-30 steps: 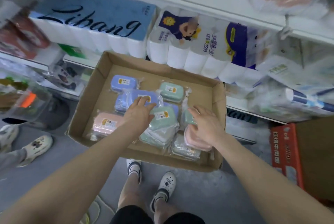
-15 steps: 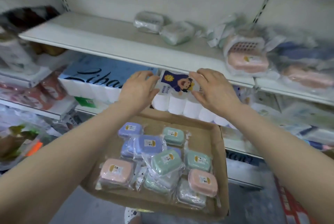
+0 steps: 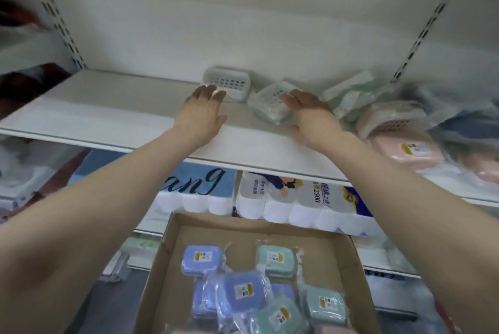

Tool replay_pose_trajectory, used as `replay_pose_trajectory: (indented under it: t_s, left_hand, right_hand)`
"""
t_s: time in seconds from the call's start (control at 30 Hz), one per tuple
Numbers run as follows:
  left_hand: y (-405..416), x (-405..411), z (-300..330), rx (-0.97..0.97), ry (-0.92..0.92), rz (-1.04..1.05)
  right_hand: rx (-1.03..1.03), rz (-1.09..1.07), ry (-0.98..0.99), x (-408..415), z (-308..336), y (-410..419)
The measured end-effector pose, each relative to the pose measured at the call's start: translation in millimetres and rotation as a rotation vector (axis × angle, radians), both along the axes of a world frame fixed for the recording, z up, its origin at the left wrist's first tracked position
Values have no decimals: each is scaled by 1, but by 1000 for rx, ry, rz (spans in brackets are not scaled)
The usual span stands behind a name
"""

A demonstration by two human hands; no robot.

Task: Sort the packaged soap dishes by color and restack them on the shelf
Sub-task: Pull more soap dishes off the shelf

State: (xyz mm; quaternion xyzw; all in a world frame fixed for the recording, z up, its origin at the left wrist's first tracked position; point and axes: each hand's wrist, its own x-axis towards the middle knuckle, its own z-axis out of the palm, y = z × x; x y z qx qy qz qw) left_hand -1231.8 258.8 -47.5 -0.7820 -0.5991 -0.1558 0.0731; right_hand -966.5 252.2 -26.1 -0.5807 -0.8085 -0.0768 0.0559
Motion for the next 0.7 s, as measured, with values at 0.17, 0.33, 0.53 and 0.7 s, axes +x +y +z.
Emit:
replay_pose_trajectory:
  t_s: [0.17,0.33,0.53,0.7]
  left_hand:
    - [42,-9,-13,-2,-32,-35]
    - [60,-5,-15,15,-25,-30]
    - [54,-4,-12,155,-3,-32]
    - [28,-7,-15,49,-6,-127]
  right_hand:
    - [141,114,72,-3,-16,14]
    - [140,175,87,9,-8,-6]
    - [99,33,471,7,39,-33]
    - [-85,-262,753,5,56,-16]
